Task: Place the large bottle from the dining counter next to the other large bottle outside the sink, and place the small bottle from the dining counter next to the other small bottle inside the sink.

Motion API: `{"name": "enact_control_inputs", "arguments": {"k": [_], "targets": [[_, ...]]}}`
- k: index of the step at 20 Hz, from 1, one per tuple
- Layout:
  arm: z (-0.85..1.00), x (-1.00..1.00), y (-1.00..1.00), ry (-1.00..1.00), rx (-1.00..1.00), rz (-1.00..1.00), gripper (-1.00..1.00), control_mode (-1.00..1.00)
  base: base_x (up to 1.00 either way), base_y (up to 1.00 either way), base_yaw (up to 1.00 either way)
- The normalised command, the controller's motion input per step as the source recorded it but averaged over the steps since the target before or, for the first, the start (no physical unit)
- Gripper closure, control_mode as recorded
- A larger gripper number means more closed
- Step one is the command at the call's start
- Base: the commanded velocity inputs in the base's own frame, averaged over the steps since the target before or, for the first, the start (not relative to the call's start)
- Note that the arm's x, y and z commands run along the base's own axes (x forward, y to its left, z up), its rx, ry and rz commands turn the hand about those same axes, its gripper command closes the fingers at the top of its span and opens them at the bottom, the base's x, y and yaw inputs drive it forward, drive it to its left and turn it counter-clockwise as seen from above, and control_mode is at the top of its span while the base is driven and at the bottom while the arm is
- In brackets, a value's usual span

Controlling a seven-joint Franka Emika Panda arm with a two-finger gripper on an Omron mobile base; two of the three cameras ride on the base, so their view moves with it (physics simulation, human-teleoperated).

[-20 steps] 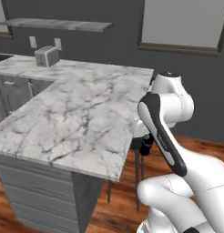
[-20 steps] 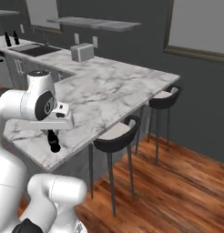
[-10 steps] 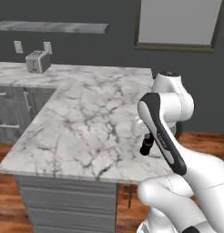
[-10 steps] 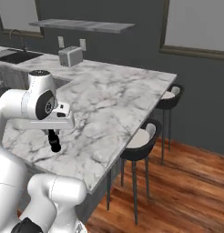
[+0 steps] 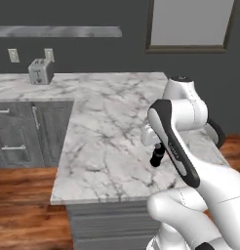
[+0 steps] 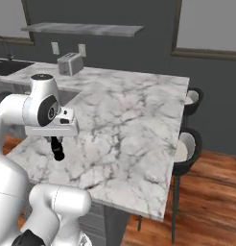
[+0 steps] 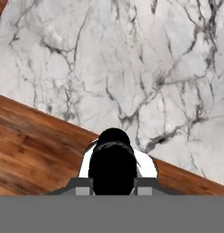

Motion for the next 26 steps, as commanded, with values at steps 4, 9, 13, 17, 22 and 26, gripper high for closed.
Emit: {"name": "enact_control_inputs", "arguments": {"k": [4, 9, 13, 17, 22, 26], "targets": [[0.0, 0.0, 0.0, 0.0, 0.0, 0.0, 1.0, 1.0, 0.0, 1.0, -0.3], [0.0, 0.0, 0.0, 0.0, 0.0, 0.0, 1.0, 1.0, 0.0, 1.0, -0.29], [0.0, 0.0, 0.0, 0.0, 0.0, 0.0, 1.0, 1.0, 0.0, 1.0, -0.29], [0.0, 0.0, 0.0, 0.0, 0.0, 0.0, 1.0, 1.0, 0.0, 1.0, -0.29], [0.0, 0.0, 0.0, 0.0, 0.0, 0.0, 1.0, 1.0, 0.04, 1.0, -0.29], [0.0, 0.0, 0.0, 0.0, 0.0, 0.0, 1.0, 1.0, 0.22, 1.0, -0.27]]}}
